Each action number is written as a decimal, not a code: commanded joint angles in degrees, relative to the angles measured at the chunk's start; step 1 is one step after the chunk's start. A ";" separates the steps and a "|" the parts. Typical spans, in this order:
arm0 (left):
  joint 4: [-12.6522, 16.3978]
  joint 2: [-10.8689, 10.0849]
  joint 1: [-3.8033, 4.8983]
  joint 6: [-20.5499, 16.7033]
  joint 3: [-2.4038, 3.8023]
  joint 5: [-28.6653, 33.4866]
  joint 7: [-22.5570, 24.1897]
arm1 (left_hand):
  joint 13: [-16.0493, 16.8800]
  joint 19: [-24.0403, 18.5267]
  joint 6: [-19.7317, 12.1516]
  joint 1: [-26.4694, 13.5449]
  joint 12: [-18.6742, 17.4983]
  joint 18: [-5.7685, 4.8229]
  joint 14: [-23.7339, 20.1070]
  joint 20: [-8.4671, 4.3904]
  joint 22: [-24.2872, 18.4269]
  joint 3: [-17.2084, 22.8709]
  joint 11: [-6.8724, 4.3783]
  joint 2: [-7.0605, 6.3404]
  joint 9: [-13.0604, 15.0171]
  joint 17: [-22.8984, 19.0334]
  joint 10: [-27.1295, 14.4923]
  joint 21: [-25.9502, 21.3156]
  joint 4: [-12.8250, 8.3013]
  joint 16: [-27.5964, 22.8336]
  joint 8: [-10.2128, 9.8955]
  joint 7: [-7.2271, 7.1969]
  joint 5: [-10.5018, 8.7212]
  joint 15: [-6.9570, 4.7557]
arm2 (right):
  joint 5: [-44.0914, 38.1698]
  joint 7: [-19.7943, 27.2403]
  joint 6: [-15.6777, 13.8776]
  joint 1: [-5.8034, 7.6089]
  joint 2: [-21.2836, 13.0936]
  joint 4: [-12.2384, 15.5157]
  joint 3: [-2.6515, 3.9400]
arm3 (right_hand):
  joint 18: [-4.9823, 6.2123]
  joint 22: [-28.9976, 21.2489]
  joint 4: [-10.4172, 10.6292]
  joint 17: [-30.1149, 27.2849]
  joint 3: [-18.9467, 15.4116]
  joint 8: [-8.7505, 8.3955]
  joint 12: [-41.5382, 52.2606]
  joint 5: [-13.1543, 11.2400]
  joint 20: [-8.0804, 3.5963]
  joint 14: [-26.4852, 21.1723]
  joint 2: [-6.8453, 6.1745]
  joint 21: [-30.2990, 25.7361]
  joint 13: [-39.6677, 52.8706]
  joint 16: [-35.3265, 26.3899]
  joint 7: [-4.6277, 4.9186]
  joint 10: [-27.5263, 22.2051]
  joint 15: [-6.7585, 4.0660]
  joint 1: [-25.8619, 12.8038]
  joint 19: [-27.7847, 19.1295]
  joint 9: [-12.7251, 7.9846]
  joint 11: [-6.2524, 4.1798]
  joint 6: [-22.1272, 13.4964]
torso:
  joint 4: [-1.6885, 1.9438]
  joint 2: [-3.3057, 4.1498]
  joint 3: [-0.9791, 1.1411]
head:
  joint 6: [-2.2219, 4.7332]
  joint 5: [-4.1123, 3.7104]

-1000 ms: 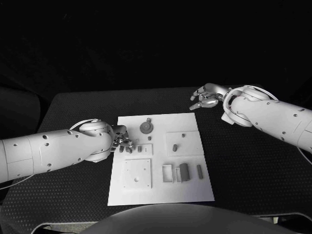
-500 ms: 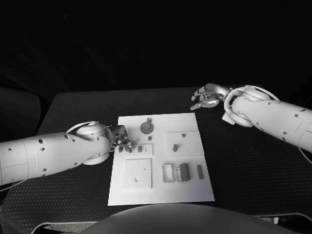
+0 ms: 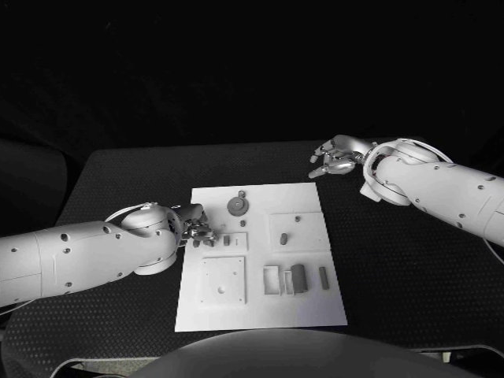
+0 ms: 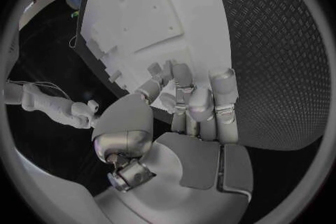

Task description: Assemble the parts on the task board

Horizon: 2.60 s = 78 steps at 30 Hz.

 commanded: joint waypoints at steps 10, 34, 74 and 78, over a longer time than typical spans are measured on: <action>0.41 -0.19 -1.43 -4.71 0.00 -4.83 1.64 | 0.06 0.40 0.49 3.40 0.33 2.47 0.03 0.07 1.01 3.10 -0.44 2.59 -0.11 0.11 1.07 0.25 -2.65 0.51 0.48 -0.21 0.56 -0.57 | -0.35 0.10 1.06 -0.14 -0.21 0.01 0.02 | 2.61 -0.02 0.30 -0.10 0.07 0.29 0.35 0.11 -0.52 -0.05 -0.05 -0.21 -0.12 0.36 1.02 -0.31 -0.48 -0.58 -0.01 -0.06 0.00 -0.49 | -0.03 0.02 -0.03 | 0.00 0.04; -0.94 0.13 -1.53 -4.15 0.01 -3.16 1.50 | 0.05 0.50 0.57 3.35 0.31 2.42 0.02 0.12 0.97 3.31 -0.47 2.56 -0.36 0.16 1.21 0.29 -2.47 0.66 0.66 -0.24 0.61 -0.59 | -0.35 0.06 1.19 -0.29 -0.09 -0.09 0.02 | 2.61 -0.02 0.28 -0.12 0.09 0.30 0.39 0.11 -0.53 -0.05 -0.04 -0.22 -0.17 0.37 1.02 -0.33 -0.48 -0.53 -0.01 -0.07 0.00 -0.51 | -0.11 0.03 -0.02 | 0.00 -0.03; -1.38 0.25 -2.16 -4.90 0.03 -2.85 1.99 | 0.02 0.52 0.51 3.25 0.23 2.42 -0.03 0.12 0.94 3.49 -0.46 2.68 -0.61 0.15 1.24 0.28 -2.46 0.71 0.79 -0.23 0.54 -0.58 | -0.35 0.09 1.15 -0.31 -0.06 -0.16 0.02 | 2.61 -0.01 0.26 -0.14 0.09 0.32 0.45 0.11 -0.53 -0.06 -0.04 -0.21 -0.24 0.39 1.02 -0.35 -0.48 -0.50 -0.01 -0.09 0.01 -0.53 | -0.08 0.01 -0.05 | 0.00 -0.11; -1.23 0.07 -2.16 -5.06 0.04 -2.85 2.02 | 0.02 0.53 0.51 3.26 0.23 2.43 -0.03 0.11 0.94 3.52 -0.46 2.67 -0.64 0.16 1.25 0.28 -2.48 0.72 0.81 -0.23 0.57 -0.59 | -0.35 0.08 1.15 -0.31 -0.03 -0.20 0.02 | 2.61 -0.01 0.26 -0.14 0.09 0.32 0.46 0.11 -0.54 -0.06 -0.04 -0.21 -0.24 0.40 1.03 -0.35 -0.48 -0.50 0.00 -0.10 0.01 -0.53 | -0.08 0.00 -0.05 | 0.00 -0.11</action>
